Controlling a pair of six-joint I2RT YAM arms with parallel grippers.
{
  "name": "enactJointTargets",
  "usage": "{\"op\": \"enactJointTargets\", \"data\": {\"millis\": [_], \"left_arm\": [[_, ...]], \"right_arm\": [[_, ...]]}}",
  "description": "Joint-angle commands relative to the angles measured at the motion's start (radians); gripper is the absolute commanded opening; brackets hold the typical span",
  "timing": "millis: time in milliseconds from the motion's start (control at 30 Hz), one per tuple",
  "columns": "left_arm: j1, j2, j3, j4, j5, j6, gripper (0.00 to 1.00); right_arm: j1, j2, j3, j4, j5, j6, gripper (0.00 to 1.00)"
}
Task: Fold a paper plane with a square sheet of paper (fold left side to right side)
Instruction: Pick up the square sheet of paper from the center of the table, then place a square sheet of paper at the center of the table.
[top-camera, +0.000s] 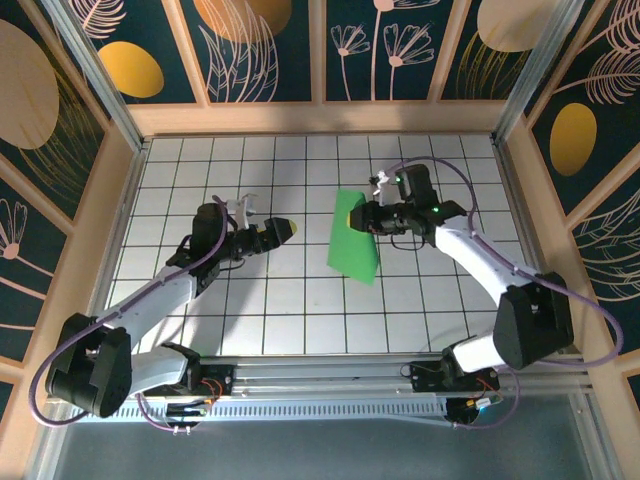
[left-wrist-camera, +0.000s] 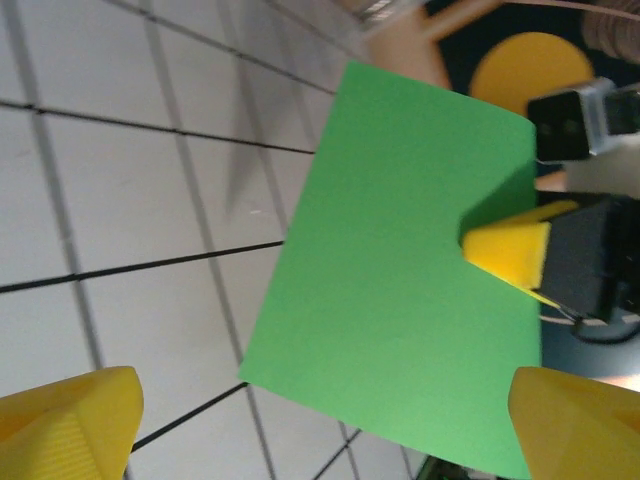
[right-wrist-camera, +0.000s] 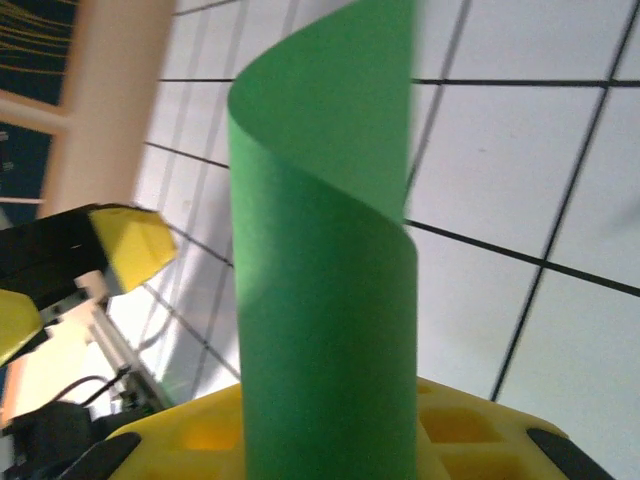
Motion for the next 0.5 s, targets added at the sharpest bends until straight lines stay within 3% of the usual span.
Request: {"op": "enactJointTargets", "data": {"millis": [0, 233, 467], "left_arm": [[0.001, 0.002, -0.015, 0.176, 0.142, 0.006, 0.94], [-0.002, 0.054, -0.001, 0.297, 0.231, -0.039, 0.95], [-0.057, 0.096, 0.058, 0.362, 0.284, -0.044, 0.97]], "right_arm": [[-0.006, -0.062, -0.006, 0.016, -0.174, 0.011, 0.28], [0.004, -0.167, -0.018, 0.160, -0.361, 0.165, 0.27], [0.069, -0.195, -0.013, 0.308, -0.417, 0.280, 0.27]]}}
